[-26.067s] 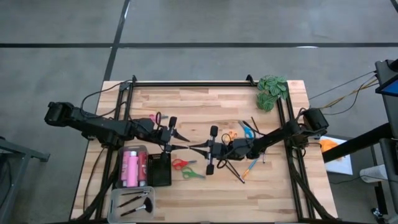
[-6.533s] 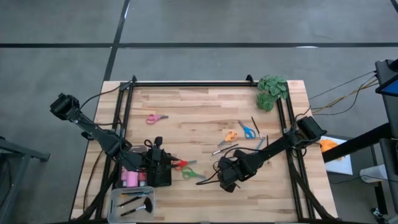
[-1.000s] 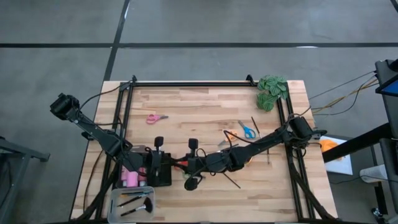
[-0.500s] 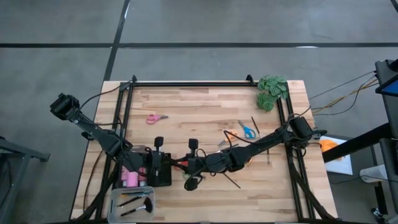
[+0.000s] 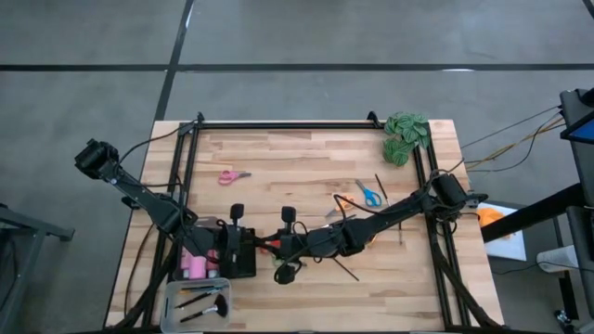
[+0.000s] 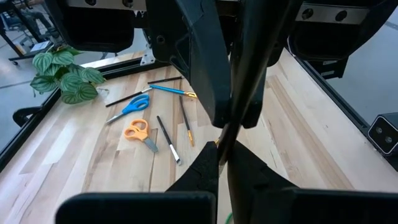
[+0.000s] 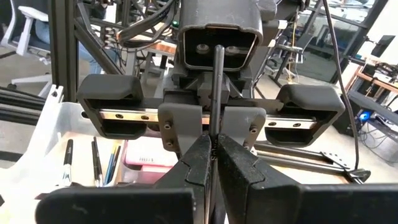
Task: Pick & Place Paint Supplies
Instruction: Put the silver paint brush into the transparent bin
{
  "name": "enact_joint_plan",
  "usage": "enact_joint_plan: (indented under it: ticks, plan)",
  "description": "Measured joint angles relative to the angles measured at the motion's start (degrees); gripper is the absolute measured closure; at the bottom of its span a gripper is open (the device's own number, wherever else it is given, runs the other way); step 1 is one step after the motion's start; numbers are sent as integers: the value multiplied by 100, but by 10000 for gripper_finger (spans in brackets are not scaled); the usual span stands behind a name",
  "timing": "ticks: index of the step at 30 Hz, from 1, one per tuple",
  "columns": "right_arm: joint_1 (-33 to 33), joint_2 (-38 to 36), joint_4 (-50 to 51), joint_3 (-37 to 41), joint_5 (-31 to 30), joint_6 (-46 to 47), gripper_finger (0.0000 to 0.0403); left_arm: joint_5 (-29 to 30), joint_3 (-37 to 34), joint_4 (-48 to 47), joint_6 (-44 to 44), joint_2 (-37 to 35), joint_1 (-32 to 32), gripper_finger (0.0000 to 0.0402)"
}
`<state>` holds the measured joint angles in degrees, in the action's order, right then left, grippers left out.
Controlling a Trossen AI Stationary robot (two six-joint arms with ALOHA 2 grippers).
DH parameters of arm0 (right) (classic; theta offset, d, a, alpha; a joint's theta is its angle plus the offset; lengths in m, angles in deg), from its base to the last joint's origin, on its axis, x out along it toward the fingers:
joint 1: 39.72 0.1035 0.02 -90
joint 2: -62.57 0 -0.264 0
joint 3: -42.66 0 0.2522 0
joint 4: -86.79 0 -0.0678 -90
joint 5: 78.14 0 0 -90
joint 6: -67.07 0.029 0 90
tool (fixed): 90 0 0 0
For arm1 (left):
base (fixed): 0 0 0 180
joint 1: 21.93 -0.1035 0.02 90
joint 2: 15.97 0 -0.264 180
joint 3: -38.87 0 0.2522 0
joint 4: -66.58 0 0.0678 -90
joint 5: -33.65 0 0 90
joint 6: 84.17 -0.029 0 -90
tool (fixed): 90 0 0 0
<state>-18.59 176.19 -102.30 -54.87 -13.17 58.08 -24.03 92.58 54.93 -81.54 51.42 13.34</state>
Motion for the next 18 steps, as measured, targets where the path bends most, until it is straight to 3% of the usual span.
enact_joint_plan:
  ticks: [18]
  plan:
    - [56, 0, 31, -1, -2, -173, 385, -20, 0, -20, 1, 0, 0, 394]
